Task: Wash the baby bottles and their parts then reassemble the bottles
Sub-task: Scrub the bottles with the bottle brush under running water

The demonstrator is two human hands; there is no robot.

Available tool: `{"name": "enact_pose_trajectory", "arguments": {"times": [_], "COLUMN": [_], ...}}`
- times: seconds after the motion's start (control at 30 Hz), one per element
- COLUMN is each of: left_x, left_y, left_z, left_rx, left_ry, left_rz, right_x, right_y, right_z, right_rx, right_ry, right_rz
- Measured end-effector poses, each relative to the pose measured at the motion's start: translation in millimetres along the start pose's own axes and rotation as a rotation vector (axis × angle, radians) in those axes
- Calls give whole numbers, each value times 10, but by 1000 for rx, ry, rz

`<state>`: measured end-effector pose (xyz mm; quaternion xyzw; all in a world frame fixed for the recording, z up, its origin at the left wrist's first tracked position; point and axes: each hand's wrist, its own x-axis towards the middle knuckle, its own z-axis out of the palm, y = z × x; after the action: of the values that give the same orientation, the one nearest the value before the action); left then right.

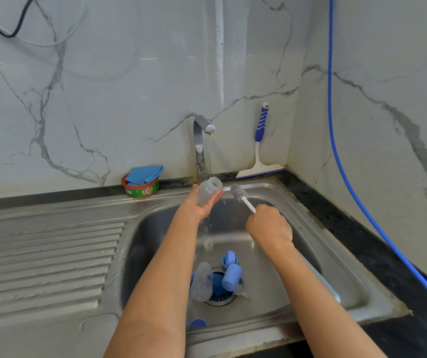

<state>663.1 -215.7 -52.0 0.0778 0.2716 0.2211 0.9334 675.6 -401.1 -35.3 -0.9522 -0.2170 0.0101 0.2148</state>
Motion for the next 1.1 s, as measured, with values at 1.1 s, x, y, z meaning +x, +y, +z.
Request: {"name": "enact_pose_trajectory", "arguments": {"times": [1.1], "left_x": [27], "left_y": [118], "left_z": [-103], "left_rx": [597], "left_ry": [156], "left_rz": [327], "right_x": [-85], "right_y": [-160], "right_z": [36], "right_rx": [-309], "right_ry": [94], "right_rz": [-306]}}
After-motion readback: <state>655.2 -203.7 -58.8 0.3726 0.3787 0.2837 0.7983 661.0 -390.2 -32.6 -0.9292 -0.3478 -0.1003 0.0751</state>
